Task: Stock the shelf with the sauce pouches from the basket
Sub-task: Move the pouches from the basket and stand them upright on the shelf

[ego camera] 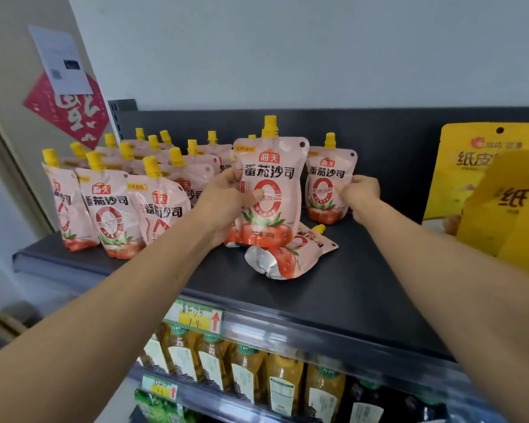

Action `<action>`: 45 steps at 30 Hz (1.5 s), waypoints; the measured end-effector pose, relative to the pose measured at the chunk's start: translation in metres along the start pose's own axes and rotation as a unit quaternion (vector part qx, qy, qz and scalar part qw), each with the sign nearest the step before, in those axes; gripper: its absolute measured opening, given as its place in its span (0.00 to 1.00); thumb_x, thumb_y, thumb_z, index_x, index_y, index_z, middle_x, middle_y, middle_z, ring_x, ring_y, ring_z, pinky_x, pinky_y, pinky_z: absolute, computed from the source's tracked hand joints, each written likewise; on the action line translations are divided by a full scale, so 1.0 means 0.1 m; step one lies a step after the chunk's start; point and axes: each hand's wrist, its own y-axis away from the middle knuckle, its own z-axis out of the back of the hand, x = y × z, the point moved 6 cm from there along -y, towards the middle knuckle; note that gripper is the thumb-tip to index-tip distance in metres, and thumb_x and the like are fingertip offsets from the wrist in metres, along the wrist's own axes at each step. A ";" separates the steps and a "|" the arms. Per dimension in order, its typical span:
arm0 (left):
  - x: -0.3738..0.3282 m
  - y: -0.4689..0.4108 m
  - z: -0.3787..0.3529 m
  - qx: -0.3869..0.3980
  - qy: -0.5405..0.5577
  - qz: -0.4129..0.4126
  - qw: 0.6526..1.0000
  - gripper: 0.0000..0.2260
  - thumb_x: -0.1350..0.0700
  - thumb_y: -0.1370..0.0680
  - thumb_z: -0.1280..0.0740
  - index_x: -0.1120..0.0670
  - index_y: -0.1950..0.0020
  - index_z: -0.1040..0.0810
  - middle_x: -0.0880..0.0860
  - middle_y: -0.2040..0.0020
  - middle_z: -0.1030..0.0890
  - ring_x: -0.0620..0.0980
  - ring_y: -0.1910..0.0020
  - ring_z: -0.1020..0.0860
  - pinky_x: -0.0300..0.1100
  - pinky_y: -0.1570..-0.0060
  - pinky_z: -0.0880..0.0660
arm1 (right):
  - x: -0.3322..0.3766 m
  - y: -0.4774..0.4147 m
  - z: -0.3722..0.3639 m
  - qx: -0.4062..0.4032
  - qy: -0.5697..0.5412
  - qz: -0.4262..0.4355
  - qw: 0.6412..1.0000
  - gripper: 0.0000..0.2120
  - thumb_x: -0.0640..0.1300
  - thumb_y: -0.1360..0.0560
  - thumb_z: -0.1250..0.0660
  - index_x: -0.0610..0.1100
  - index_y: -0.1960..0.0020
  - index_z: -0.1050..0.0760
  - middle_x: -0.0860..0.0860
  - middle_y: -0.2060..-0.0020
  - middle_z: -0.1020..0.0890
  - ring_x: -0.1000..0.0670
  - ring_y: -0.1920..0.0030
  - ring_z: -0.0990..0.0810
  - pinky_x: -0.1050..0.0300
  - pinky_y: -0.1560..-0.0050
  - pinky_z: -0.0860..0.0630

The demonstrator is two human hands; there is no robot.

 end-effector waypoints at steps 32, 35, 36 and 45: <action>-0.13 0.17 -0.34 0.017 -0.001 0.016 1.000 0.17 0.72 0.26 0.36 0.62 0.38 0.27 0.60 0.43 0.19 0.56 0.47 0.19 0.48 0.52 0.21 | 0.40 0.70 0.40 0.023 0.098 0.063 0.993 0.08 0.41 0.24 0.33 0.39 0.47 0.21 0.45 0.54 0.19 0.50 0.56 0.21 0.56 0.51 0.21; -0.18 0.24 -0.37 0.032 0.002 0.010 0.999 0.15 0.71 0.26 0.36 0.63 0.41 0.26 0.58 0.45 0.19 0.55 0.49 0.19 0.46 0.54 0.20 | 0.44 0.81 0.43 0.029 0.107 0.069 0.991 0.08 0.41 0.25 0.33 0.39 0.48 0.21 0.45 0.56 0.19 0.52 0.61 0.22 0.60 0.60 0.22; -0.20 0.26 -0.37 0.037 0.003 0.005 0.999 0.13 0.71 0.26 0.36 0.61 0.44 0.26 0.58 0.46 0.19 0.53 0.51 0.19 0.45 0.56 0.20 | 0.45 0.84 0.43 0.032 0.109 0.067 0.991 0.08 0.41 0.25 0.32 0.39 0.47 0.21 0.46 0.56 0.19 0.53 0.62 0.23 0.62 0.64 0.24; -0.33 0.45 0.09 -0.012 -0.002 -0.024 1.000 0.13 0.71 0.26 0.37 0.58 0.45 0.25 0.54 0.51 0.18 0.51 0.54 0.18 0.44 0.60 0.20 | 0.45 1.12 0.36 0.045 0.107 0.063 0.991 0.08 0.36 0.26 0.33 0.37 0.47 0.21 0.45 0.56 0.20 0.51 0.59 0.22 0.63 0.67 0.26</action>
